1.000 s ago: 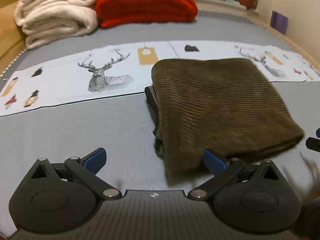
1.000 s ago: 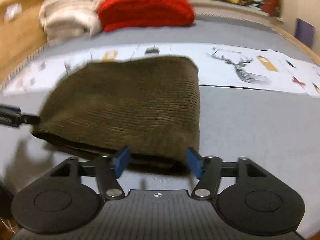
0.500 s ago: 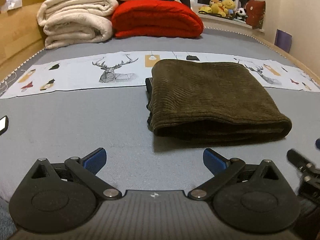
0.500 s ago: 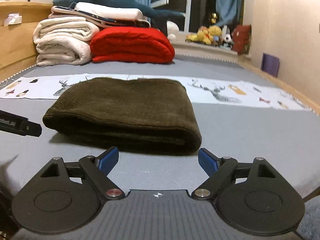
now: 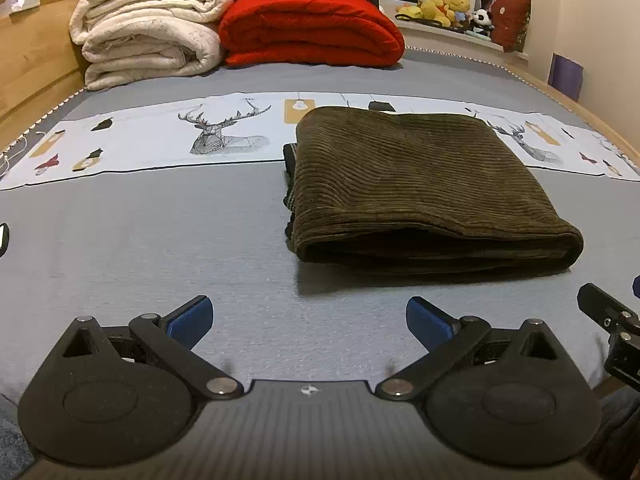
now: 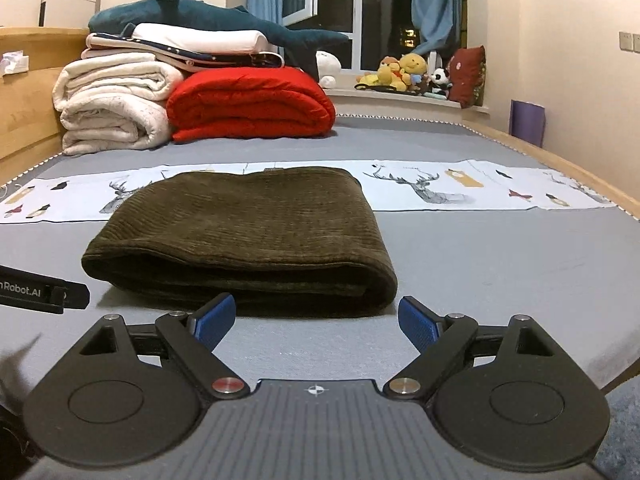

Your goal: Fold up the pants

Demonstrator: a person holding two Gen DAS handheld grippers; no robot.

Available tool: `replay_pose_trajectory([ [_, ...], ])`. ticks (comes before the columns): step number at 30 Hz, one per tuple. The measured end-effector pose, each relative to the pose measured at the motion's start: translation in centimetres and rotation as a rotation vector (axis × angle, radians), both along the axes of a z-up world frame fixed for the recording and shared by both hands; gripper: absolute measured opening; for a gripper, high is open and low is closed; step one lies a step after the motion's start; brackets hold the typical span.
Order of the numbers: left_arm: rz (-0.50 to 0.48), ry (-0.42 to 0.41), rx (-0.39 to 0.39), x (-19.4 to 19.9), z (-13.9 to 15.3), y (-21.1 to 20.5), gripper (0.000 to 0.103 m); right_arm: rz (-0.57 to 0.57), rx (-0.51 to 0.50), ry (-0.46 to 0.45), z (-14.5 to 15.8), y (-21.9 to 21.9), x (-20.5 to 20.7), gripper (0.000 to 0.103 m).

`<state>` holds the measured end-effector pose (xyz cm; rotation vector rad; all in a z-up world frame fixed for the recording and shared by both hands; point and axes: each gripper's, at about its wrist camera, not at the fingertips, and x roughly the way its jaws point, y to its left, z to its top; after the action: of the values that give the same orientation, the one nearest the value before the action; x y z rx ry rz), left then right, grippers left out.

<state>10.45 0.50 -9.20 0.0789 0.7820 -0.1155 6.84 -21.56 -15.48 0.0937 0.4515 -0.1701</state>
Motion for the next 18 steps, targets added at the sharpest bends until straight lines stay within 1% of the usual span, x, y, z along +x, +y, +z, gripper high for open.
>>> replay_pose_trajectory([
  [8,-0.013,0.005,0.007,0.44,-0.31,-0.67,0.103,0.004,-0.012,0.013,-0.32,-0.07,0.35,0.089],
  [18,-0.017,0.008,0.019,0.47,-0.55,-0.85,0.103,0.007,-0.003,0.026,-0.45,-0.11,0.68,0.089],
])
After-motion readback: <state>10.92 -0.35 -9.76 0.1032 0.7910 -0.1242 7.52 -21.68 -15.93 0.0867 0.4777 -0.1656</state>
